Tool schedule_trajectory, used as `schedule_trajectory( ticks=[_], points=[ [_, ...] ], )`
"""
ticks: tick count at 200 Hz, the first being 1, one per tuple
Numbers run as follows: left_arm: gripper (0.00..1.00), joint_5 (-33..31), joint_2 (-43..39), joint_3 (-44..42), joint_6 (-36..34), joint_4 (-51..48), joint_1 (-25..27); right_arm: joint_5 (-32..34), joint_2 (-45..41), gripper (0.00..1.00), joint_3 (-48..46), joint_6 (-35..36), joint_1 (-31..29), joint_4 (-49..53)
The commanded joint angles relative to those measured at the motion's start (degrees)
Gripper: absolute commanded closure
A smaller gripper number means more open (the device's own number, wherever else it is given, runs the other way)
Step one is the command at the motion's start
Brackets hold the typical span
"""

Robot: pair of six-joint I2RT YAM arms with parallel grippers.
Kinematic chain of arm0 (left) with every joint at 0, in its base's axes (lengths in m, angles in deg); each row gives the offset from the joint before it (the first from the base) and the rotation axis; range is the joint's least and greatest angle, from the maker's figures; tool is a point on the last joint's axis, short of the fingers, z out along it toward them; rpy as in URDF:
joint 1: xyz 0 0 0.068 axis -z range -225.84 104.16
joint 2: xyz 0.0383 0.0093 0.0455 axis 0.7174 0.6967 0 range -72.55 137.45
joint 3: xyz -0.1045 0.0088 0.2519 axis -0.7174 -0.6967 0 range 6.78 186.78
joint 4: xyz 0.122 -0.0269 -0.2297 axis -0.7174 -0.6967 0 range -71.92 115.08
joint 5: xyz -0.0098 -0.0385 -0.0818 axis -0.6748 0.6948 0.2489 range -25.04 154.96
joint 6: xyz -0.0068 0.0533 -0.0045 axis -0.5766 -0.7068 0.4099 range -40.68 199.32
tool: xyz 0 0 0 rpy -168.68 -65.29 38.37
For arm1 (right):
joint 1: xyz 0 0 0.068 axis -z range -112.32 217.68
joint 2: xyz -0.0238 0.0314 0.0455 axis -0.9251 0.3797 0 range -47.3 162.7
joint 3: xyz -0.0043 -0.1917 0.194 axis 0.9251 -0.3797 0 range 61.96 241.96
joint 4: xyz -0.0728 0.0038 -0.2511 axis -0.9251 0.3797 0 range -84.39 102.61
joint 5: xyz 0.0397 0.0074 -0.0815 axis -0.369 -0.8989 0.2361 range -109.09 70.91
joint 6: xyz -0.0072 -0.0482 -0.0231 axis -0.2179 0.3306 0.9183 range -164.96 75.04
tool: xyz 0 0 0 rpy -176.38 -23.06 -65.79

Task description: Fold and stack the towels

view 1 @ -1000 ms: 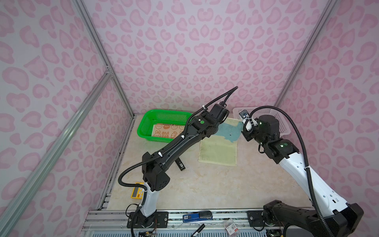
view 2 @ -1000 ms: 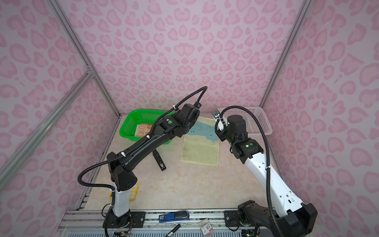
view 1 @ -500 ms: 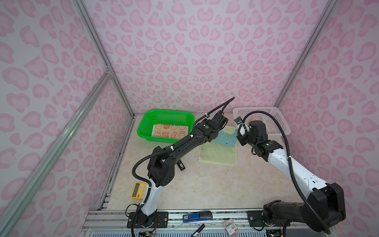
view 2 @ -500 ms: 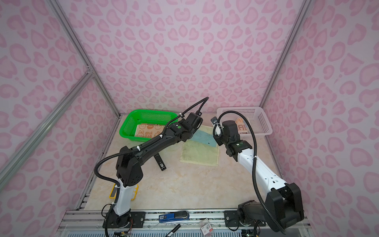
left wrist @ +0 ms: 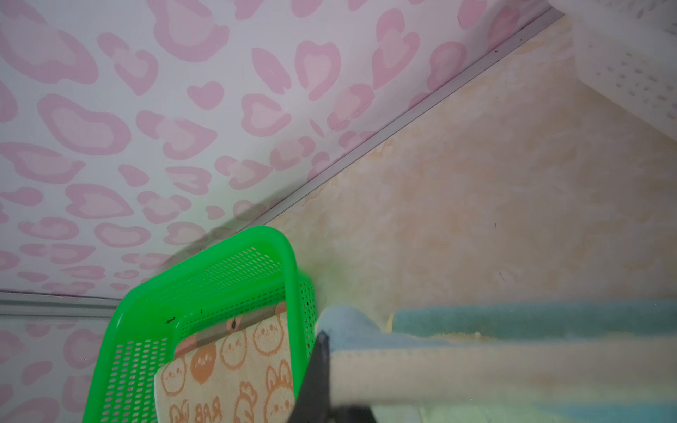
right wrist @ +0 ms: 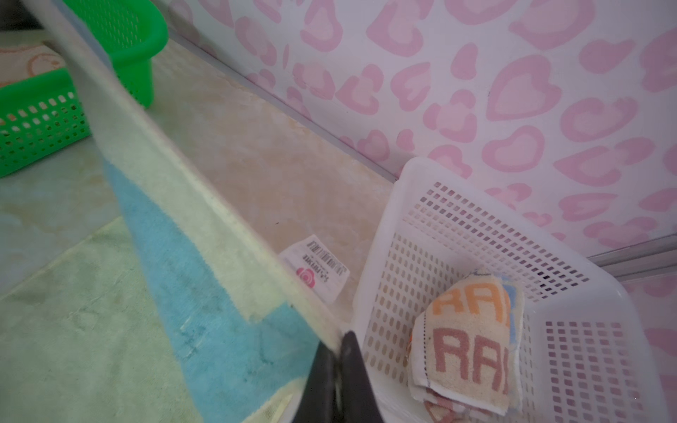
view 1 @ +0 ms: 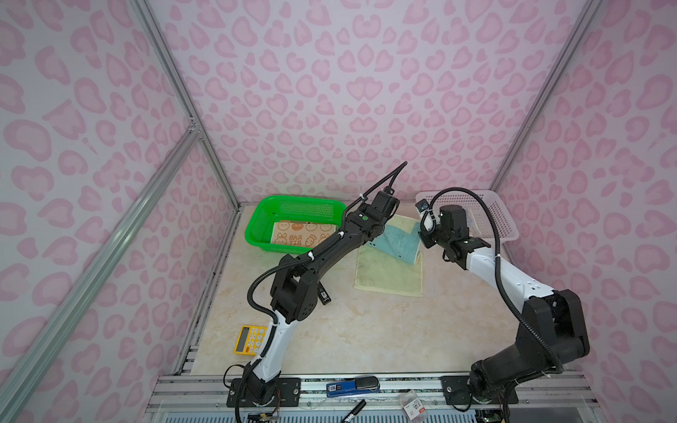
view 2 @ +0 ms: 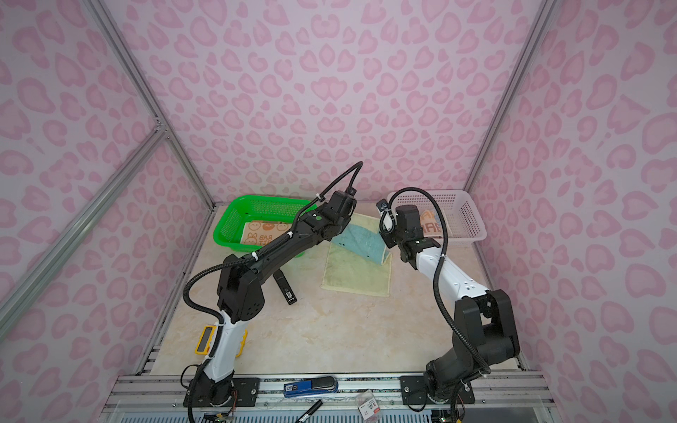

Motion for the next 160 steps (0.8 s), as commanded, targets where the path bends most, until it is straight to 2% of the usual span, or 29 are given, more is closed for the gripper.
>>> schedule_trajectory(
  ticks=[1, 41, 72, 92, 117, 160],
  points=[
    [0.98, -3.1, 2.6, 3.4, -1.4, 1.2, -0.7, 2.9, 2.3, 1.00, 2.9, 1.2, 1.1, 0.1],
    [0.98, -3.0, 4.9, 5.8, -0.7, 0.9, -0.6, 2.4, 5.0, 1.00, 7.1, 3.5, 2.3, 1.5],
    [0.98, -2.9, 3.5, 4.0, -0.2, 1.1, -0.7, 1.6, 3.3, 1.00, 4.0, 3.0, 2.4, 0.8],
    [0.98, -2.4, 1.3, 1.0, -0.1, 2.4, -0.6, 1.0, 1.2, 1.00, 1.0, 2.6, 2.5, -0.7],
    [0.98, -1.9, -1.5, 0.4, 0.8, 0.9, -0.6, -0.9, -1.0, 1.00, 2.1, 2.7, 2.3, 2.5],
    [0.98, -1.4, -12.5, -8.0, 1.9, 1.7, 0.3, -2.3, -10.5, 1.00, 0.3, 4.1, -0.5, 5.8]
  ],
)
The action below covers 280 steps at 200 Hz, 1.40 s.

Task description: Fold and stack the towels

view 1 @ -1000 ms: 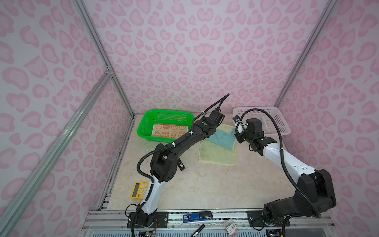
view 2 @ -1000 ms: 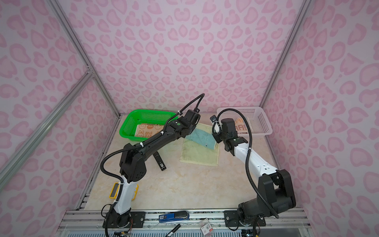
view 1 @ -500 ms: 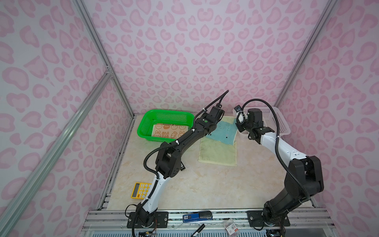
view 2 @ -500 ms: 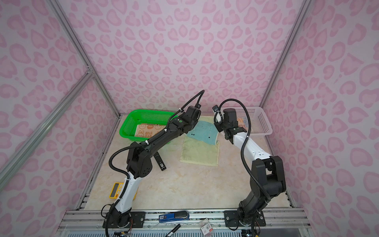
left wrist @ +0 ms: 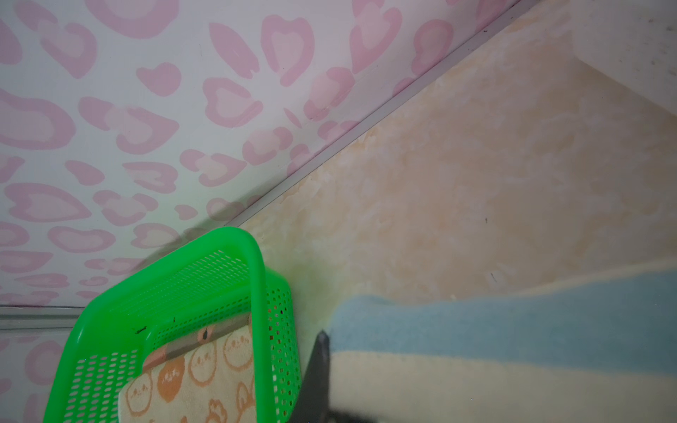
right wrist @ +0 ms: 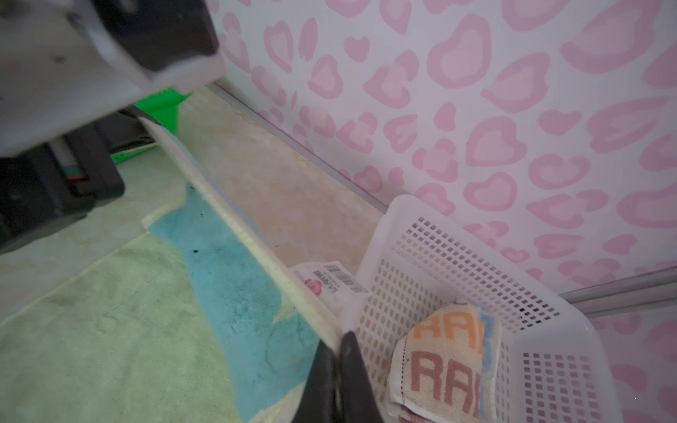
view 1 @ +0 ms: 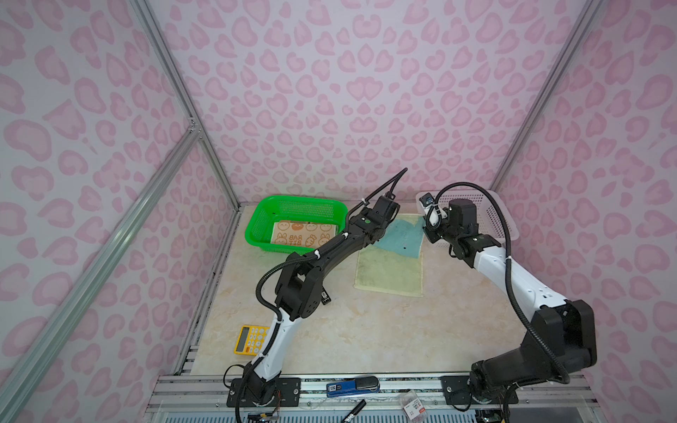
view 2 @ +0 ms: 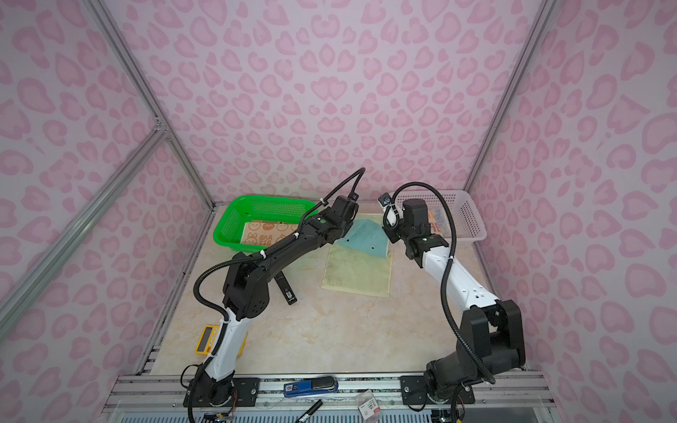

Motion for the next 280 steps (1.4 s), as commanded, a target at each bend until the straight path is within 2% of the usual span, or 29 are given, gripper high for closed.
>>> schedule_trajectory(
  ticks=[1, 48, 80, 148, 191, 233, 280],
  points=[
    [0.98, -3.6, -13.9, -4.2, 1.6, -1.2, 0.4, 2.6, -4.2, 1.00, -0.6, 0.6, -1.2, 2.7],
    [0.98, -6.5, -28.5, -13.3, -1.9, -1.6, 5.1, 6.2, -15.4, 1.00, 0.3, 1.4, -7.4, 9.2],
    [0.98, -6.5, -36.9, -15.5, -1.0, -7.1, 8.1, 9.3, -22.0, 1.00, 2.0, 0.6, -11.7, 14.3],
    [0.98, 1.7, -52.2, -17.9, 4.9, -16.6, 12.5, 8.4, -32.3, 1.00, 6.3, -1.3, -20.4, 22.5],
    [0.98, 8.8, -56.9, -18.8, 8.0, -18.5, 14.1, 7.1, -35.2, 1.00, 6.6, -2.1, -25.3, 22.7],
    [0.98, 14.2, -59.9, -18.0, 10.0, -18.6, 14.4, 4.7, -36.5, 1.00, 8.2, -3.3, -27.4, 22.2],
    [0.98, 15.9, -62.1, -18.4, 9.7, -15.7, 14.3, 2.7, -36.3, 1.00, 11.4, -3.9, -28.6, 21.9]
  ],
)
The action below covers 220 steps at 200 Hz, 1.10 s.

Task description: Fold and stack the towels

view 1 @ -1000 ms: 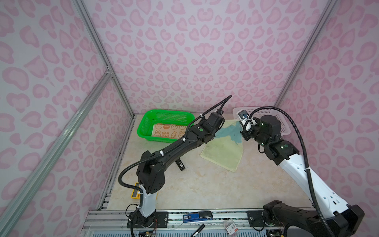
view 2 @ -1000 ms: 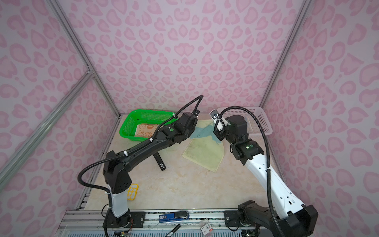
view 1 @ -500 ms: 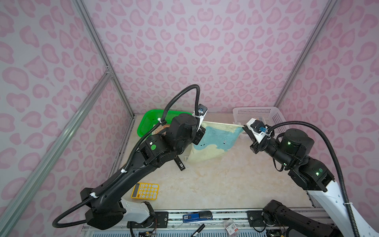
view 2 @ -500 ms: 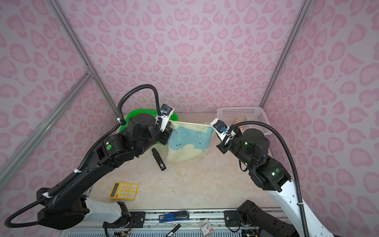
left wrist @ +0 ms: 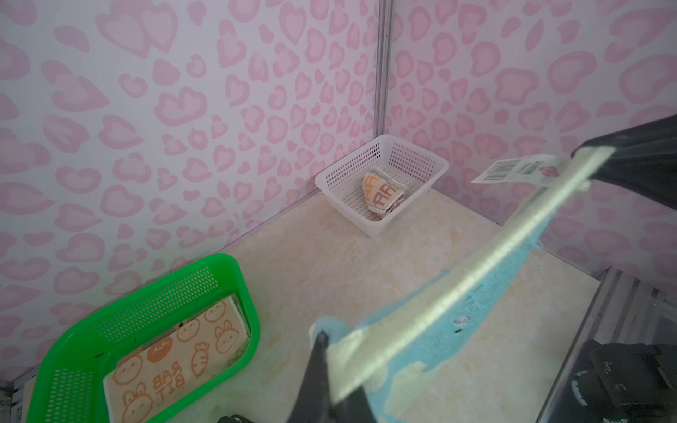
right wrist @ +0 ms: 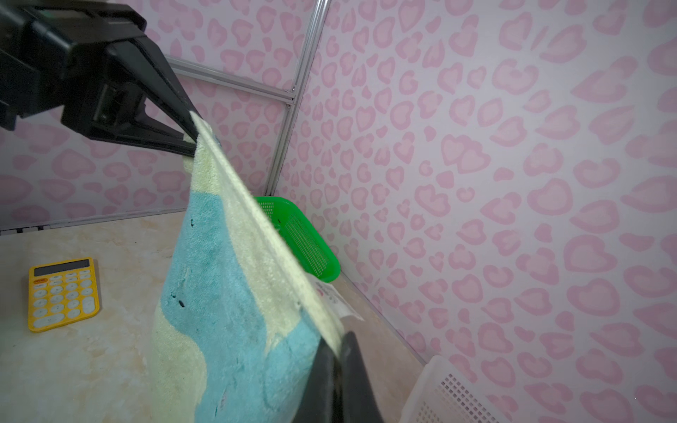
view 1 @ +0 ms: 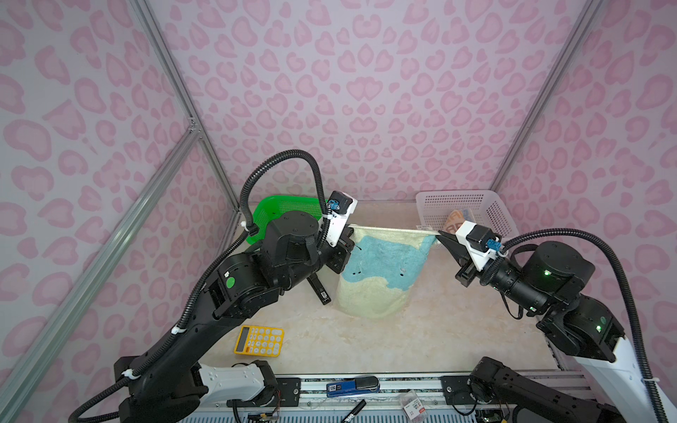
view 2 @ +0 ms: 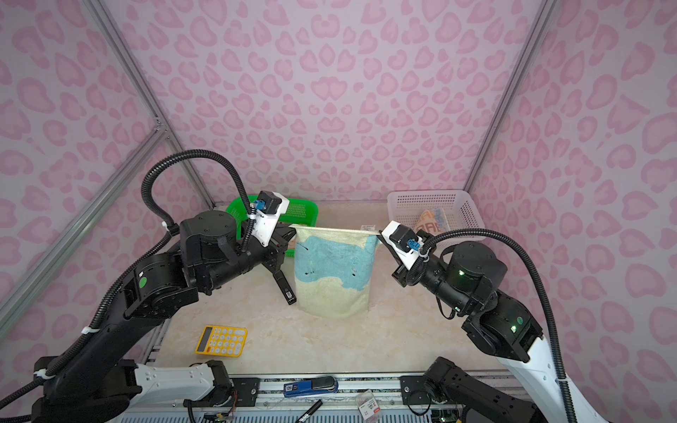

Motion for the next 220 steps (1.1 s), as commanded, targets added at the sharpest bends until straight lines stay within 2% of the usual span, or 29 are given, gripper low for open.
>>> schedule_trajectory(
  ticks=[1, 52, 95, 133, 151, 187, 220],
  points=[
    [0.98, -1.0, -1.2, 0.1, 0.8, 1.9, -0.2, 0.8, 0.2, 1.00, 1.3, -1.1, -0.3, -0.4],
    [0.98, -0.8, -2.3, -0.9, 1.4, 3.5, -0.2, 2.1, 1.0, 1.00, 2.8, -1.4, -0.8, -0.2],
    [0.98, -5.2, -0.5, -3.4, 1.1, 5.1, -0.2, 8.6, 1.0, 1.00, 0.4, 0.5, -0.8, -1.0],
    [0.98, -10.4, 5.2, -2.5, -2.2, 8.6, -0.5, 14.6, 2.8, 1.00, -0.5, 4.0, 0.0, -2.7],
    [0.98, -12.1, 9.5, -1.0, -3.7, 10.2, -2.1, 15.0, 4.5, 1.00, -1.4, 4.6, 2.9, -3.9],
    [0.98, -15.6, 18.9, 1.7, -5.5, 14.1, -6.7, 8.5, 8.8, 1.00, -5.2, 2.1, 12.7, -9.7],
    [0.98, -16.8, 28.1, 6.0, -7.0, 17.3, -11.1, 4.8, 15.1, 1.00, -7.8, 0.6, 19.1, -16.9]
  ],
)
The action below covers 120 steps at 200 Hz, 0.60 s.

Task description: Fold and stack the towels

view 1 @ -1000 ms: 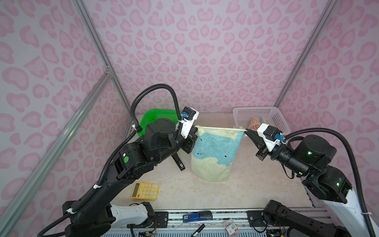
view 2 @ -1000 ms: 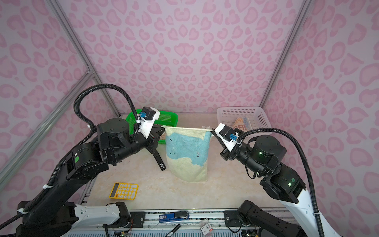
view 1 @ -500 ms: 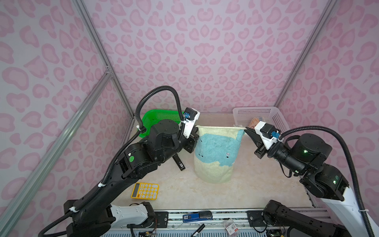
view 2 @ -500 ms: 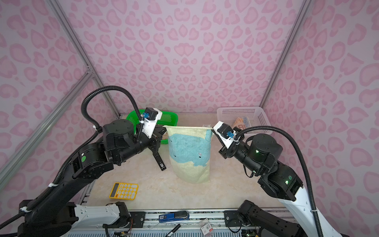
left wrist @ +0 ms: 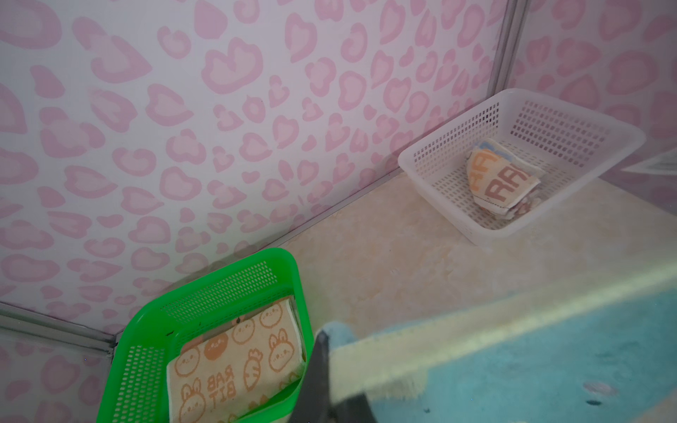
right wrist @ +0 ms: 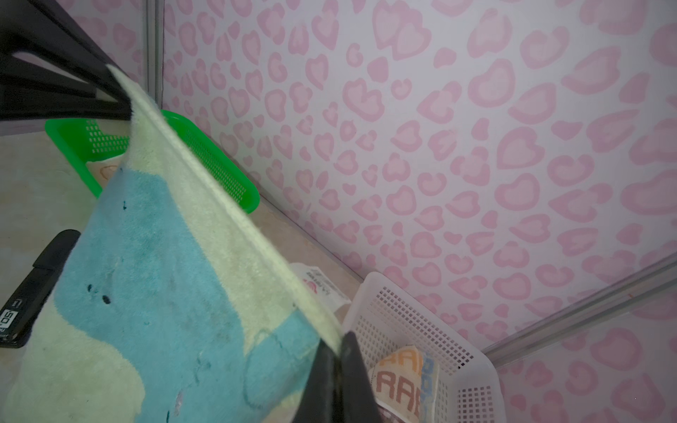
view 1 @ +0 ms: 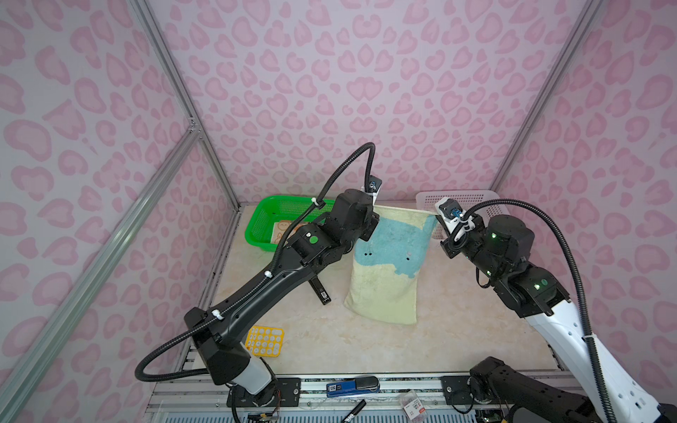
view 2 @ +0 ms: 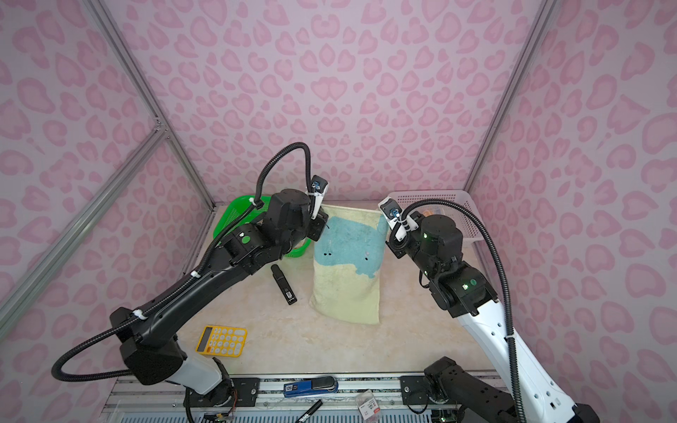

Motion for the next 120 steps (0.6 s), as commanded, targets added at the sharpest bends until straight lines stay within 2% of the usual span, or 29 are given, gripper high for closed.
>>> schedule_trajectory(
  ticks=[1, 20, 50, 120],
  points=[
    [0.98, -5.4, 5.3, 3.4, -1.2, 4.2, -2.8, -0.9, 3.6, 1.00, -1.2, -1.9, 3.3, -8.0],
    [0.98, -6.5, 10.4, 6.4, -2.6, 5.8, -4.5, -2.0, 8.0, 1.00, -0.5, -1.9, 5.0, -10.2],
    [0.98, -7.6, 15.4, 11.9, -3.2, 3.1, -5.5, -3.1, 12.2, 1.00, 1.1, -1.7, 5.7, -11.3],
    [0.98, -0.3, 6.3, 7.2, -2.0, 4.2, -5.4, -9.4, 6.8, 1.00, 2.1, -0.8, 5.6, -7.3]
  ],
)
